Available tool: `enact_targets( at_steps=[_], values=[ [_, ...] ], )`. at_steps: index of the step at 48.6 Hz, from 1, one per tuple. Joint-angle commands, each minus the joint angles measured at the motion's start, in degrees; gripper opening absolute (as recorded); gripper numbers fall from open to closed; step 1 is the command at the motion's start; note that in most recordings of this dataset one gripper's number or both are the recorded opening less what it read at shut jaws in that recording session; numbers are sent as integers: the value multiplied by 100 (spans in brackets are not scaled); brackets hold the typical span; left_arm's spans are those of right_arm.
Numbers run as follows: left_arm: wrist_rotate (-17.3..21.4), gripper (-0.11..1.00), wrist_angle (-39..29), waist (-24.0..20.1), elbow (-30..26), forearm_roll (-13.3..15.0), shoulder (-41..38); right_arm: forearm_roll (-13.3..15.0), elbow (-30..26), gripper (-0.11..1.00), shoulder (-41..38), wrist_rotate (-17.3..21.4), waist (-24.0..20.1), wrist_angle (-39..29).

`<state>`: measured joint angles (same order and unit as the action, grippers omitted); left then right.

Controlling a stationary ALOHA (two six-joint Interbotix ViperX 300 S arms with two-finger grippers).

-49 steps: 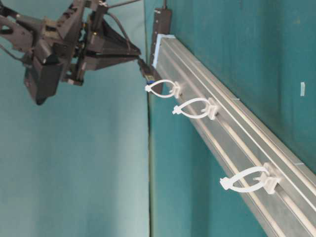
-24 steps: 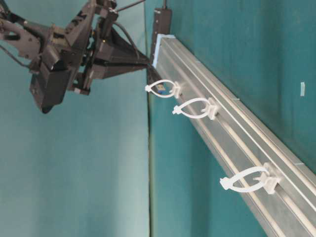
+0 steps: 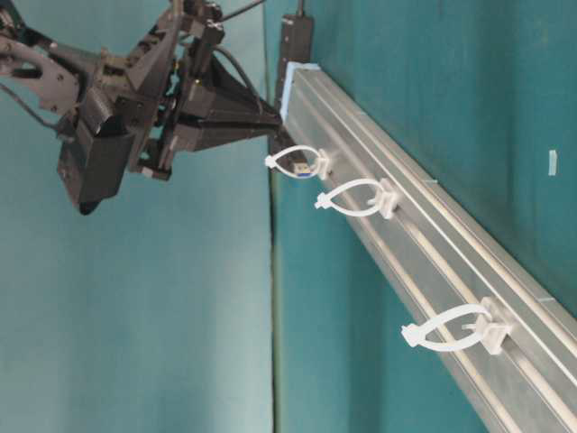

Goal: Pass the USB cable through three rings with both arms.
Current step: 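Lower the plug and thread it into the first white ring, then move the left gripper to the plug emerging from the first ring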

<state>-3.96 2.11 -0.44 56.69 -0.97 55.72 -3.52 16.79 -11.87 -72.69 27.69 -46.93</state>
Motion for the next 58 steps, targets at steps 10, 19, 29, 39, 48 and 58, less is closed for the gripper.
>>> enact_targets(
  at_steps=[10, 19, 29, 39, 48, 58],
  values=[
    [0, -1, 26, -9, -141, -18, -35, -325, -18, 7, -26, -53, -149, 176],
    [-9, -1, 26, -9, -141, -18, -105, -536, 9, 7, -18, -53, -202, 193],
    [-18, -1, 35, -132, -123, -18, -308, -624, 88, 7, -18, -53, -281, 220],
    [-18, -1, 281, -396, -158, -18, -773, -729, 123, 7, 0, -53, -264, 396],
    [-343, 17, 457, -659, -229, -18, -1336, -861, 123, 7, 0, -53, -281, 431],
    [-967, 75, 642, -1213, -352, -18, -2224, -870, 123, 7, 0, -44, -281, 571]
  ],
)
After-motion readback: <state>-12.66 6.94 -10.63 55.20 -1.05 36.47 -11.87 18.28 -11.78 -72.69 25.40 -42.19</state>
